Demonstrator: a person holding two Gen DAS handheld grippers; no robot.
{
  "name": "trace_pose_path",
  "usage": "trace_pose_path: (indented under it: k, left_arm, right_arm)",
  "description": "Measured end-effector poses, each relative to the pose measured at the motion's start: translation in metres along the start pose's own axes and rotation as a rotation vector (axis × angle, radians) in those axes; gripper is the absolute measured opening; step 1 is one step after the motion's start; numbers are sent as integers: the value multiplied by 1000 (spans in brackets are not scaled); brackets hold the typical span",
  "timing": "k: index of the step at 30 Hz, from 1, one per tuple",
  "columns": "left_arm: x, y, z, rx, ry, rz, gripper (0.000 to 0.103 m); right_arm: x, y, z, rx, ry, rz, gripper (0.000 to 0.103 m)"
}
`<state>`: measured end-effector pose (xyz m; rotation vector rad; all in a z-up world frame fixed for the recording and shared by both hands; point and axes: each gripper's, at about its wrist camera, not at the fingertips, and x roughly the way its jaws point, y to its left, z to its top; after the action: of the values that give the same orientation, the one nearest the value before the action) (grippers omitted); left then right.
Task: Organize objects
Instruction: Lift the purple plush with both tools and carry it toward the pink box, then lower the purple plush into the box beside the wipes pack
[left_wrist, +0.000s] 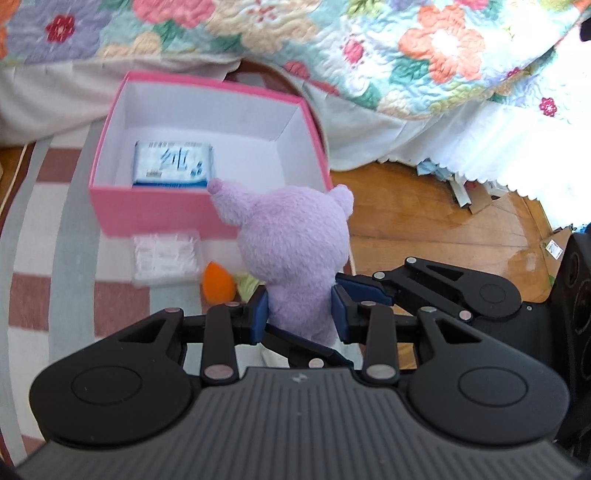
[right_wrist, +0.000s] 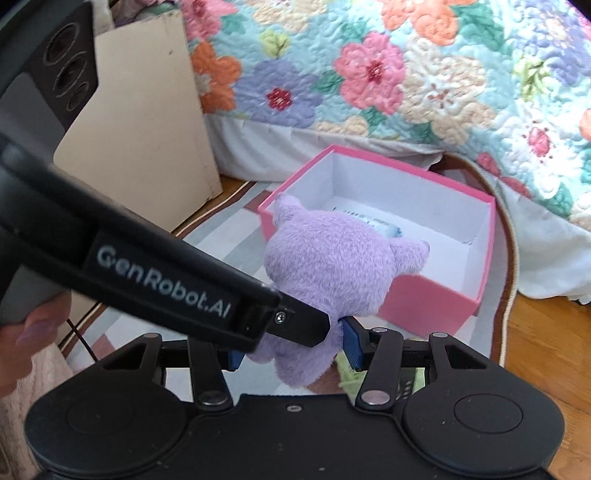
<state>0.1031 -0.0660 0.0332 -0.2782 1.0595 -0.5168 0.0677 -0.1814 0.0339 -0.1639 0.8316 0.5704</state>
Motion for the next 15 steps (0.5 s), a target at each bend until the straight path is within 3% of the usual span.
trace_pose_path:
  k: [9,15]
  left_arm:
    - [9,1,36,-28,-41,-32,35]
    - [31,5,64,-31,-56,-10,36]
  right_arm:
    - [2,-13,36,-39,4,-57,56]
    - [24,-34,51,9,-13,-72,56]
